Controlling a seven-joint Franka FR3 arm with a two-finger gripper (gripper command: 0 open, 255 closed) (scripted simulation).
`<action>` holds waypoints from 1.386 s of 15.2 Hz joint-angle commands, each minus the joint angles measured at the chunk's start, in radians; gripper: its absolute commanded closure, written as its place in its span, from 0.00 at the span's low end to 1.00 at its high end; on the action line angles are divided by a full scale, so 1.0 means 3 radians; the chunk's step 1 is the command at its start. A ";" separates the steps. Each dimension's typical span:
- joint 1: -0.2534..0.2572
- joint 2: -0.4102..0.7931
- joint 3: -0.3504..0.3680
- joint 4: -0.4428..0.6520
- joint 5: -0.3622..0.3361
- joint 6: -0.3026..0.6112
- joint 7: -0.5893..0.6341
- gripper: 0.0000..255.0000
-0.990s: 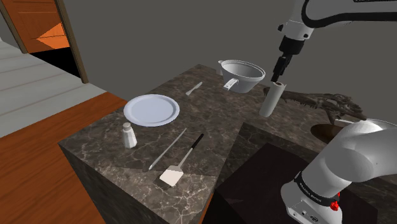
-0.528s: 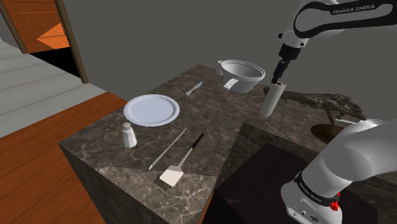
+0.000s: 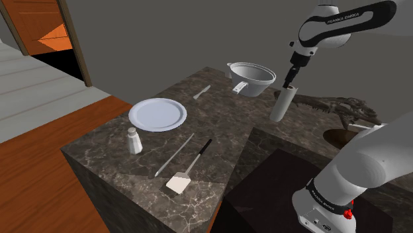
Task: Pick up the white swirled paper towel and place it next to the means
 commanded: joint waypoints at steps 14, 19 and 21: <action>0.0004 0.0186 -0.0088 -0.0179 0.0036 0.0366 -0.0070 0.00; 0.0004 0.0187 -0.0089 -0.0179 0.0037 0.0367 -0.0071 1.00; 0.0004 0.0186 -0.0088 -0.0181 0.0036 0.0368 -0.0070 1.00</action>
